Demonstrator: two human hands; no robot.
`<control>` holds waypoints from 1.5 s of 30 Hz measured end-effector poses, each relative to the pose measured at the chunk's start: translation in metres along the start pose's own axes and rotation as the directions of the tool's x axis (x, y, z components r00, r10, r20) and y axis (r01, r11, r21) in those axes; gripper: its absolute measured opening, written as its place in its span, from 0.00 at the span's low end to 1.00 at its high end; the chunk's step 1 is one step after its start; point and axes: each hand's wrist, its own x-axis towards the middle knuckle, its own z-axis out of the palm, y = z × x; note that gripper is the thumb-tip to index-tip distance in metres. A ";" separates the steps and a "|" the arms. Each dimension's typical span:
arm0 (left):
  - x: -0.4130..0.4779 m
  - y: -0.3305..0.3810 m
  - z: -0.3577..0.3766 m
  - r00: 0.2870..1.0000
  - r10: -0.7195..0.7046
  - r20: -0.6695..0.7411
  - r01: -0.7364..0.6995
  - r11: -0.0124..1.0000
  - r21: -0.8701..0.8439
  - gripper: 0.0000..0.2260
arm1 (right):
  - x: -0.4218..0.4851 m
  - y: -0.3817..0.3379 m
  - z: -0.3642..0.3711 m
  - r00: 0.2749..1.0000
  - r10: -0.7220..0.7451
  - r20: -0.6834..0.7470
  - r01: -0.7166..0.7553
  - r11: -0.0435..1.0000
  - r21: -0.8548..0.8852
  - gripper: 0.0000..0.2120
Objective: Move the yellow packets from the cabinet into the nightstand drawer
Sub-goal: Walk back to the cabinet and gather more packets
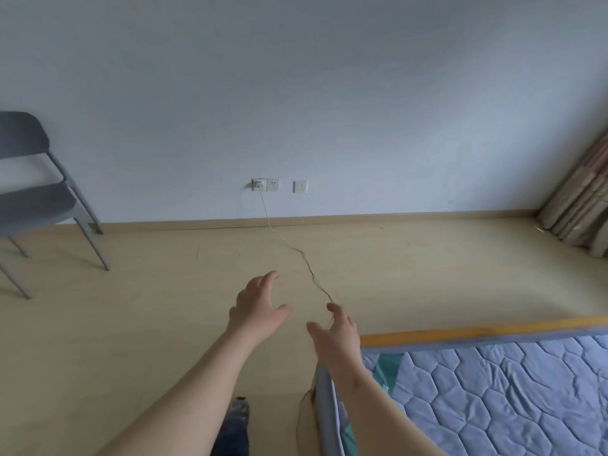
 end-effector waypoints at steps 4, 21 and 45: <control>0.105 -0.005 -0.025 0.999 0.034 0.039 -0.032 0.999 -0.032 0.28 | 0.091 -0.055 0.031 0.999 0.017 -0.029 -0.016 0.998 0.054 0.27; 0.468 0.074 -0.041 0.939 0.206 0.276 -0.212 0.977 -0.007 0.27 | 0.406 -0.190 0.020 0.964 0.178 -0.196 -0.110 0.942 0.316 0.25; 0.909 0.416 0.173 0.697 0.473 0.539 -0.464 0.871 -0.164 0.26 | 0.869 -0.190 -0.285 0.738 0.440 -0.512 -0.157 0.850 0.504 0.25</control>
